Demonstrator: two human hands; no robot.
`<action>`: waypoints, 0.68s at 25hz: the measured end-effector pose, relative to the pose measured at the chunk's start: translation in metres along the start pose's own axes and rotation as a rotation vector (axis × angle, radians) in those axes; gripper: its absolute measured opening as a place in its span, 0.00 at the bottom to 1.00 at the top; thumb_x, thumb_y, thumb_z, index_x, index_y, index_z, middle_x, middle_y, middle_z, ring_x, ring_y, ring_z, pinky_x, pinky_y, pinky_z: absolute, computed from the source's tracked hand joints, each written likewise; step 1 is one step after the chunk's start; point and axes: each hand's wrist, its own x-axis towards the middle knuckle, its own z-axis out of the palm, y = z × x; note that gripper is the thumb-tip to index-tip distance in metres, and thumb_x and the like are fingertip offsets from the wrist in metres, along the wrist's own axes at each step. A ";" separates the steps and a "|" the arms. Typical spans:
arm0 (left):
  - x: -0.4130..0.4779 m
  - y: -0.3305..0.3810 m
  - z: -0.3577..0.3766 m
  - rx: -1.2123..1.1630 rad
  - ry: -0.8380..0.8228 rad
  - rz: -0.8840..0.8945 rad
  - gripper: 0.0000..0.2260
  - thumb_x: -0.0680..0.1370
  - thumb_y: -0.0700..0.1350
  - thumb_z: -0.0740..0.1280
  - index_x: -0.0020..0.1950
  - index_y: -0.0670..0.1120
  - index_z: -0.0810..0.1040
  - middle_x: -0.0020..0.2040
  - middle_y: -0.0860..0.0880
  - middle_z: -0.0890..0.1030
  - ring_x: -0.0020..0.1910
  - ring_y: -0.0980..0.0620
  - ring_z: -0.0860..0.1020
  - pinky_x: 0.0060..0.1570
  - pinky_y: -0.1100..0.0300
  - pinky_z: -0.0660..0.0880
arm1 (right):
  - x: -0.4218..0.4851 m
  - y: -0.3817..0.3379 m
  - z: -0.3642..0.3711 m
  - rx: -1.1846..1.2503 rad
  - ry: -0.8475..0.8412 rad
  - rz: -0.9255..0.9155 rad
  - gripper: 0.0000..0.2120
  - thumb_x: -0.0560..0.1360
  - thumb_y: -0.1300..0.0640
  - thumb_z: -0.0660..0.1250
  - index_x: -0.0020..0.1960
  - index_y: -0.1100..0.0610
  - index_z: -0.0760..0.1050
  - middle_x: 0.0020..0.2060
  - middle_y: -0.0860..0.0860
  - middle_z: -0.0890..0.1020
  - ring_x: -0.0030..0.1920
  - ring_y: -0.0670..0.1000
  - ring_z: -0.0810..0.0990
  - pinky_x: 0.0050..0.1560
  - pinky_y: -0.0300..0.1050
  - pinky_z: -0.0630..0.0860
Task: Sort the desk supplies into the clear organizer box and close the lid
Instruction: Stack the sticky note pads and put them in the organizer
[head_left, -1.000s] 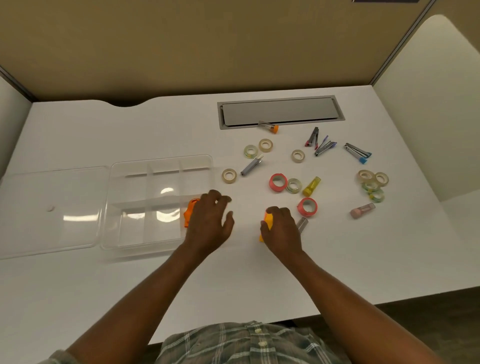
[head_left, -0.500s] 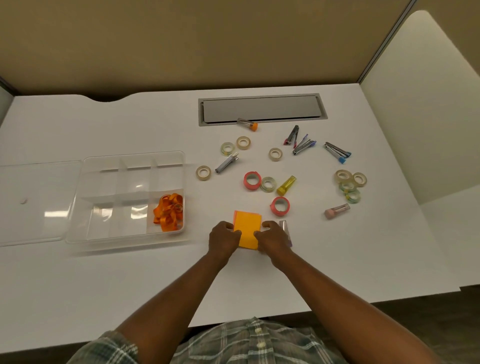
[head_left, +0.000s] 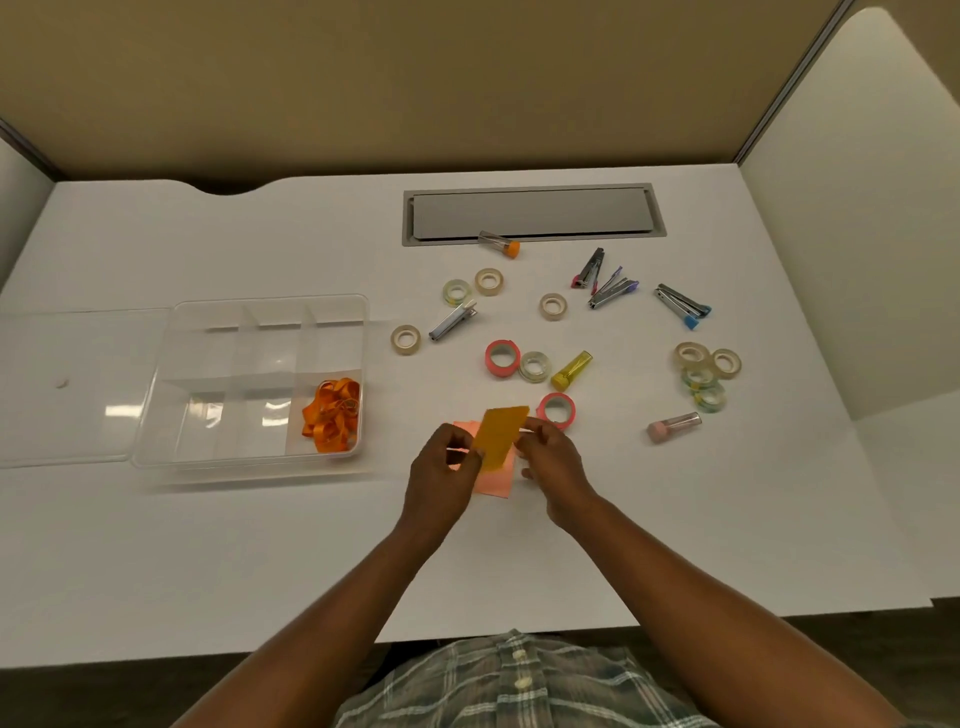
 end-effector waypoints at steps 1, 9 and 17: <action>0.000 -0.002 -0.005 -0.049 -0.002 -0.024 0.04 0.80 0.48 0.67 0.47 0.56 0.73 0.48 0.57 0.79 0.49 0.58 0.79 0.41 0.65 0.75 | 0.000 -0.003 -0.003 0.031 -0.062 -0.038 0.07 0.81 0.55 0.64 0.58 0.50 0.77 0.55 0.48 0.83 0.57 0.52 0.81 0.51 0.47 0.81; 0.014 -0.028 -0.044 -0.261 0.225 -0.296 0.06 0.81 0.42 0.64 0.51 0.54 0.73 0.49 0.52 0.79 0.45 0.53 0.78 0.38 0.55 0.78 | 0.016 -0.012 0.005 -1.205 0.061 -0.455 0.26 0.75 0.44 0.70 0.67 0.57 0.71 0.63 0.56 0.74 0.63 0.57 0.74 0.57 0.52 0.76; 0.006 -0.050 -0.062 -0.268 0.233 -0.368 0.08 0.82 0.44 0.64 0.59 0.53 0.71 0.55 0.51 0.76 0.46 0.55 0.76 0.38 0.58 0.77 | 0.031 -0.019 0.022 -1.297 0.052 -0.355 0.37 0.67 0.43 0.78 0.65 0.60 0.67 0.62 0.57 0.72 0.62 0.57 0.74 0.57 0.50 0.74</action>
